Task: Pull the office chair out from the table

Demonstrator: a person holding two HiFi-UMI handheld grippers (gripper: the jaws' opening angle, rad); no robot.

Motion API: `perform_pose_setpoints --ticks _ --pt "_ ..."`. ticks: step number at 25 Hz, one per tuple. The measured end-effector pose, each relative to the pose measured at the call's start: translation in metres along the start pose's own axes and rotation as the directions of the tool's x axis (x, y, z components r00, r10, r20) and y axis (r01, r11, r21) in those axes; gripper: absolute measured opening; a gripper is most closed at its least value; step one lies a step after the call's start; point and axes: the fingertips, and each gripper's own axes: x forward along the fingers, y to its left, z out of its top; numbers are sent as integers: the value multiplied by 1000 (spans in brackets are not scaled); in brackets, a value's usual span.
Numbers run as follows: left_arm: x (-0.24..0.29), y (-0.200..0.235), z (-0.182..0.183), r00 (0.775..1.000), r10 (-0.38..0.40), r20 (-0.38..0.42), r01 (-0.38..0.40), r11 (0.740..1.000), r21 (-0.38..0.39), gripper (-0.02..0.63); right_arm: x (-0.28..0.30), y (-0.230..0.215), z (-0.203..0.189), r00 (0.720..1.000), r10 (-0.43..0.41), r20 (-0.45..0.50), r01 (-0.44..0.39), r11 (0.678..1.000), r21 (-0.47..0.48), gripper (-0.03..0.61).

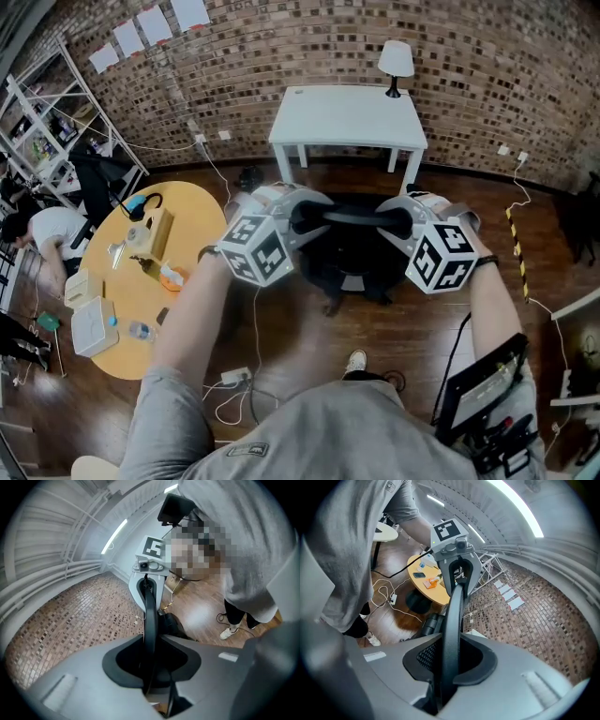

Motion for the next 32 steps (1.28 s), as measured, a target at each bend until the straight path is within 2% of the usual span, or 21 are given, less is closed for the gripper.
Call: perform_pose_setpoints --ticks 10,15,22,32 --pt "-29 -25 36 999 -1 54 0 1000 25 95 -35 32 27 1000 1 -12 -1 1000 28 74" --pt "-52 -57 52 997 -4 76 0 999 43 94 -48 66 50 1000 0 -17 0 999 38 74" --pt "-71 -84 81 995 14 100 -19 999 51 95 -74 97 65 999 -33 -28 33 999 30 74" --pt "-90 -112 115 991 6 132 -12 999 46 100 -103 131 80 999 -21 -28 23 999 45 74"
